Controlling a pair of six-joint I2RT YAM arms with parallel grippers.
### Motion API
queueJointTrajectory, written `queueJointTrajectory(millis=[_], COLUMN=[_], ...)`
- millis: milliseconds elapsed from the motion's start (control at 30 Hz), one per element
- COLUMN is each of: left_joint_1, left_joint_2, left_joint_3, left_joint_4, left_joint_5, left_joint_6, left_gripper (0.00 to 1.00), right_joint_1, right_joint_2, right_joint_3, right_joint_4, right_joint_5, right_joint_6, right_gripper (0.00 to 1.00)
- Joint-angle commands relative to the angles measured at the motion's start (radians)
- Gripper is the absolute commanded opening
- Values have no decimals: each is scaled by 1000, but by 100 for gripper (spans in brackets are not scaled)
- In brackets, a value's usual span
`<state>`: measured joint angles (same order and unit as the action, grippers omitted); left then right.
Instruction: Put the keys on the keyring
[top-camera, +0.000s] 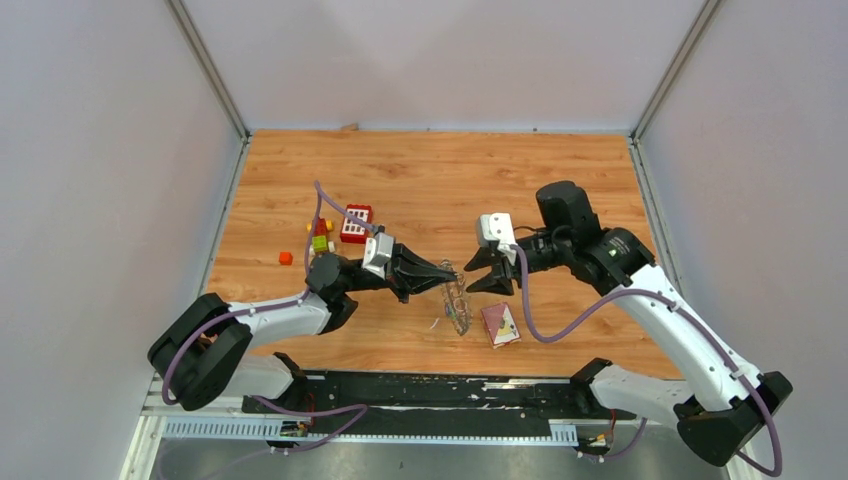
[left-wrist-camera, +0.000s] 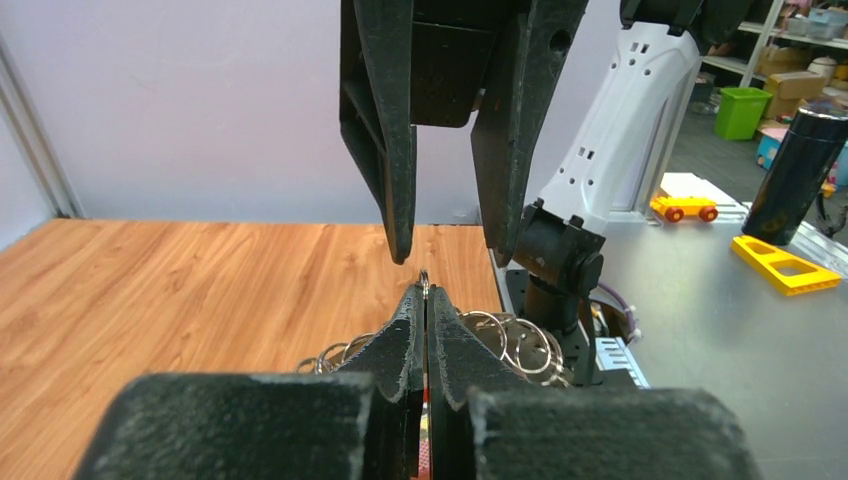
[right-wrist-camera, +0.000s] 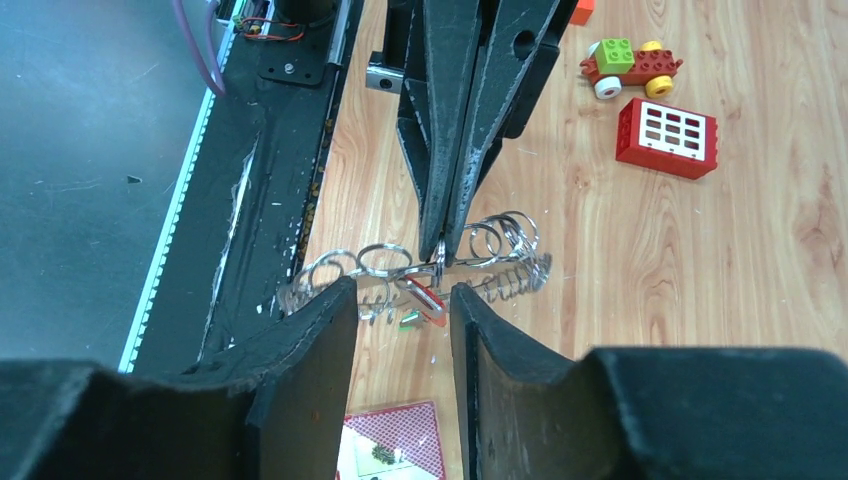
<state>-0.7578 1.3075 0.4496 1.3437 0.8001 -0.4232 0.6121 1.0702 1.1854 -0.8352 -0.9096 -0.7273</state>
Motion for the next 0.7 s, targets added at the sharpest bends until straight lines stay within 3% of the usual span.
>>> queueJointTrajectory(millis=[0,667], left_joint_1=[-2,-2], left_joint_2=[-6,-11], left_joint_3=[21,20], left_joint_4=[70,54], left_joint_5=[-26,-17], left_joint_6=[-3,4], left_gripper=[0,0], right_joint_1=[-6,-6], right_joint_2=[20,62], right_joint_3=[42,52], right_joint_4=[6,27], right_joint_5=[7,-15], right_joint_6=[-17,-1], right_gripper=[40,31])
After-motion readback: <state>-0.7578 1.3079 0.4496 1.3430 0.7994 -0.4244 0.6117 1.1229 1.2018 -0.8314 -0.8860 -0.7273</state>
